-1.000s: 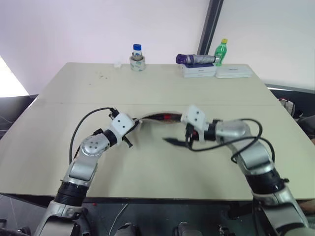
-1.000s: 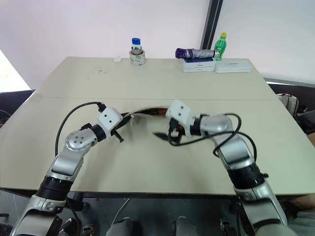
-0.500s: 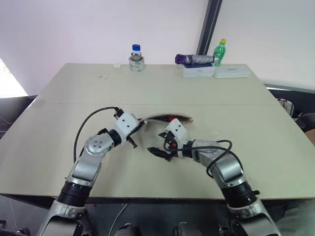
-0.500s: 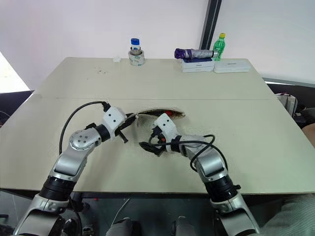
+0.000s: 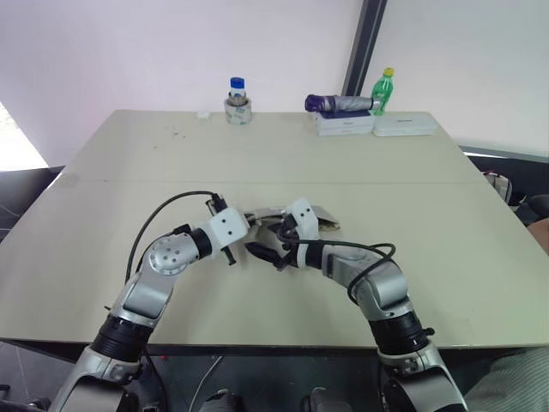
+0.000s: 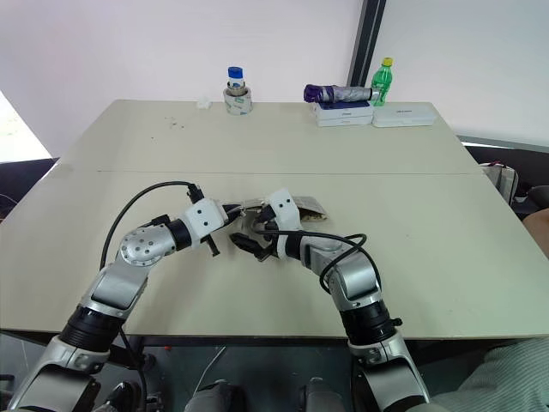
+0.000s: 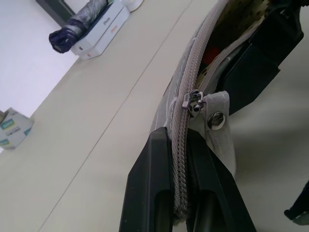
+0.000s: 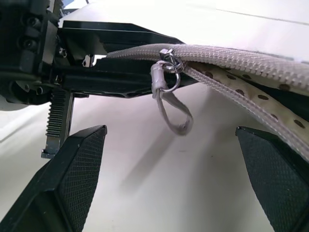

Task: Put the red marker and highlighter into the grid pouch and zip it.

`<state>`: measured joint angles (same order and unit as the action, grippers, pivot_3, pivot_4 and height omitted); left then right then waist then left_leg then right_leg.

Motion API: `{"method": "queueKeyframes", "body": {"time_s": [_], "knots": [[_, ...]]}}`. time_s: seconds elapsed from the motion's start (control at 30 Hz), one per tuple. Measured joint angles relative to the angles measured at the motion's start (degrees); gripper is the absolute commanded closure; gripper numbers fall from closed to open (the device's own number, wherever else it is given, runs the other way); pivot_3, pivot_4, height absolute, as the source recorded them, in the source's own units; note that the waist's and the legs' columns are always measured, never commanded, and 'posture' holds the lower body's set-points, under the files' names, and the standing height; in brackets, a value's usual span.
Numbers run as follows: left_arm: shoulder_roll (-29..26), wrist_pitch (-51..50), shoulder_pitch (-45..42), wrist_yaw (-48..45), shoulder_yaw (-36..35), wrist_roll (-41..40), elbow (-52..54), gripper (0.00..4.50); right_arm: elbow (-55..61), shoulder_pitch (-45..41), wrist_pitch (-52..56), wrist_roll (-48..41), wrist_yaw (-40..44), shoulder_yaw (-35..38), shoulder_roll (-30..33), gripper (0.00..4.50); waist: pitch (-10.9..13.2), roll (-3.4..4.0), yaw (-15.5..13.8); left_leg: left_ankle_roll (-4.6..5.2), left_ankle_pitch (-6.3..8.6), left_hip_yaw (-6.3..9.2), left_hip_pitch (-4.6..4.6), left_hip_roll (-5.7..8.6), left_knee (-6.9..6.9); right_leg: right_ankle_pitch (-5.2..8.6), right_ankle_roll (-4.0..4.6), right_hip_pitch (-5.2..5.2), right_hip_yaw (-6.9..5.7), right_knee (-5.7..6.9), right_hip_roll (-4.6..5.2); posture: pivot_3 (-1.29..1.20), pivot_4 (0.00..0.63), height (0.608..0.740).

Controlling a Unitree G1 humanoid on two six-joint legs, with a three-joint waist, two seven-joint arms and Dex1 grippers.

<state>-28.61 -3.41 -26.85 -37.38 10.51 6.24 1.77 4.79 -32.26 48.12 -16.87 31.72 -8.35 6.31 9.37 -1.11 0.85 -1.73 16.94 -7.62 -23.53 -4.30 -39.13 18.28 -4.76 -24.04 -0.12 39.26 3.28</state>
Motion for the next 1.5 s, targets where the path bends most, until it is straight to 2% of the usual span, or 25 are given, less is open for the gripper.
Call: {"method": "queueKeyframes", "body": {"time_s": [0.13, 0.2, 0.23, 0.3, 0.37, 0.47, 1.1, 1.5], "knots": [[0.0, 0.0, -0.1, -0.5, 0.0, 0.0, 0.0, 4.5, -1.5, 0.0, 0.0, -0.4, -1.6, 0.3, -1.9, 0.08, 0.0, 0.0, 0.0, 0.0, 0.0, 0.0, 0.0, 0.0, 0.0, 0.0, 0.0, 0.0, 0.0, 0.0, 0.0, 0.0, 0.15, 0.74], [0.1, -0.1, -0.1, -0.8, 0.0, 0.0, 0.0, 4.5, -2.3, 0.0, 0.2, -0.7, -2.2, 0.4, -2.9, 0.57, 0.0, 0.0, 0.0, 0.0, 0.0, 0.0, 0.0, 0.0, 0.0, 0.0, 0.0, 0.0, 0.0, 0.0, 0.0, 0.0, 0.15, 0.74], [0.1, -0.1, -0.1, -0.9, 0.0, 0.0, 0.0, 4.5, -2.6, 0.0, 0.1, -1.0, -2.5, 0.4, -3.4, 0.91, 0.0, 0.0, 0.0, 0.0, 0.0, 0.0, 0.0, 0.0, 0.0, 0.0, 0.0, 0.0, 0.0, 0.0, 0.0, 0.0, 0.15, 0.74], [0.2, -0.1, -0.1, -0.9, 0.0, -0.1, 0.0, 4.5, -3.4, 0.0, -0.4, -1.1, -3.7, 0.7, -4.6, 1.98, 0.0, 0.0, 0.1, 0.0, 0.0, 0.0, 0.0, 0.0, 0.0, 0.0, 0.0, 0.0, 0.0, 0.0, 0.0, 0.0, 0.15, 0.74], [0.3, -0.1, -0.1, -0.9, 0.0, -0.1, 0.0, 4.5, -4.1, 0.0, -0.8, -1.2, -4.5, 0.7, -5.2, 2.79, 0.0, 0.0, 0.0, 0.0, 0.0, 0.0, 0.0, 0.0, 0.0, 0.0, 0.0, 0.0, 0.0, 0.0, 0.0, 0.0, 0.15, 0.74], [0.4, -0.1, -0.1, -0.9, 0.0, 0.0, 0.0, 4.5, -4.1, 0.0, -0.8, -1.4, -4.7, 0.8, -4.8, 4.45, 0.0, 0.0, 0.0, 0.0, 0.0, 0.0, 0.0, 0.0, 0.0, 0.0, 0.0, 0.0, 0.0, 0.0, 0.01, 0.0, 0.15, 0.74], [-1.9, 4.2, 1.3, -0.9, -0.2, 0.7, -3.4, 4.5, 0.2, 4.0, 0.0, -7.0, 1.8, 5.4, 9.1, 4.45, 0.0, 0.0, 0.0, 0.01, 0.0, 0.01, 0.0, 0.0, 0.02, 0.0, 0.0, 0.0, 0.01, -0.01, 0.01, 0.0, 0.15, 0.74], [-4.8, 6.6, 3.4, -0.8, -0.9, 0.7, -4.4, 4.5, -2.6, 5.1, -2.8, -6.3, 4.9, 7.2, 19.9, 4.45, 0.0, 0.0, 0.0, 0.02, 0.01, -0.01, 0.0, 0.0, 0.02, 0.0, 0.0, 0.0, 0.01, -0.03, 0.01, 0.0, 0.15, 0.74]]}}
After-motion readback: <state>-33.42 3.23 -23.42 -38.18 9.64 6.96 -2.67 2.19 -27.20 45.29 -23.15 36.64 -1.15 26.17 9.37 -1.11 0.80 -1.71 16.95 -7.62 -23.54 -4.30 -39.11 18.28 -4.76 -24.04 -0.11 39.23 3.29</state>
